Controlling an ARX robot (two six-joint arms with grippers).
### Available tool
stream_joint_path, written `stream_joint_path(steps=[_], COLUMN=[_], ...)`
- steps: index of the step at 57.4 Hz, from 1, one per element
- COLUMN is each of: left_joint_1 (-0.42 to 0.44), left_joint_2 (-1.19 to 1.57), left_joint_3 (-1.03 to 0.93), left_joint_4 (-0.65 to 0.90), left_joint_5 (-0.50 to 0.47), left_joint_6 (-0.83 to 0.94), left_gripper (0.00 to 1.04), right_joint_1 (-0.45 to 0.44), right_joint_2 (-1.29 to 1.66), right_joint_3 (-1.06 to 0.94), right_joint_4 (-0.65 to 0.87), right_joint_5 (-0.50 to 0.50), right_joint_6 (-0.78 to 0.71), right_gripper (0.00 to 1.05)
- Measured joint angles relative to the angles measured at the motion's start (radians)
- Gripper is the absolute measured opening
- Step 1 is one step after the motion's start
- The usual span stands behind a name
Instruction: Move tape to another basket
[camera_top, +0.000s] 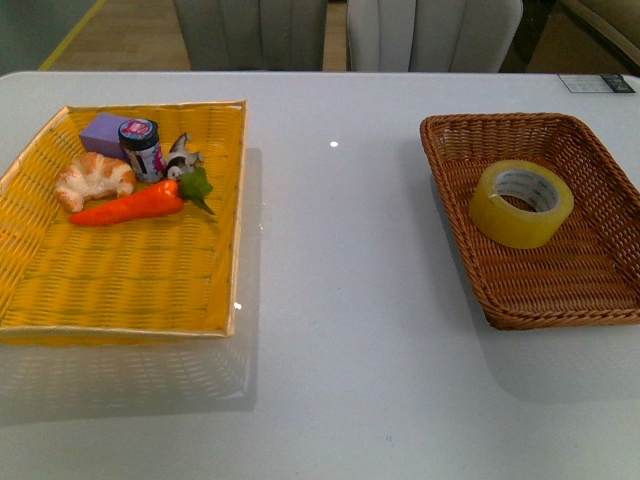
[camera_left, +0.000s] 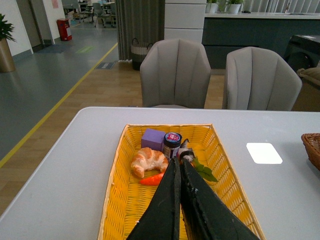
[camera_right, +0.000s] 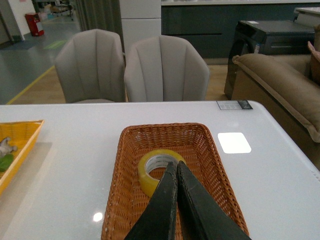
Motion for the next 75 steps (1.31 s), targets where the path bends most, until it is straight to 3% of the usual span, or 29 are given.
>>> stream_joint_path(steps=[17, 42, 46, 61, 65, 75], left_joint_1=[0.000, 0.000, 0.000, 0.000, 0.000, 0.000], left_joint_2=[0.000, 0.000, 0.000, 0.000, 0.000, 0.000], left_joint_3=[0.000, 0.000, 0.000, 0.000, 0.000, 0.000], left_joint_4=[0.000, 0.000, 0.000, 0.000, 0.000, 0.000], left_joint_5=[0.000, 0.000, 0.000, 0.000, 0.000, 0.000], left_joint_6=[0.000, 0.000, 0.000, 0.000, 0.000, 0.000], left_gripper=[0.02, 0.02, 0.02, 0.02, 0.11, 0.46], right_joint_1=[0.000, 0.000, 0.000, 0.000, 0.000, 0.000], right_joint_2=[-0.187, -0.339, -0.472, -0.509, -0.509, -0.509], right_joint_3=[0.000, 0.000, 0.000, 0.000, 0.000, 0.000], right_joint_4=[-0.180, -0.331, -0.493, -0.506, -0.506, -0.506], right_joint_5=[0.000, 0.000, 0.001, 0.000, 0.000, 0.000], right_joint_6=[0.000, 0.000, 0.000, 0.000, -0.001, -0.001], right_gripper=[0.02, 0.02, 0.02, 0.02, 0.04, 0.39])
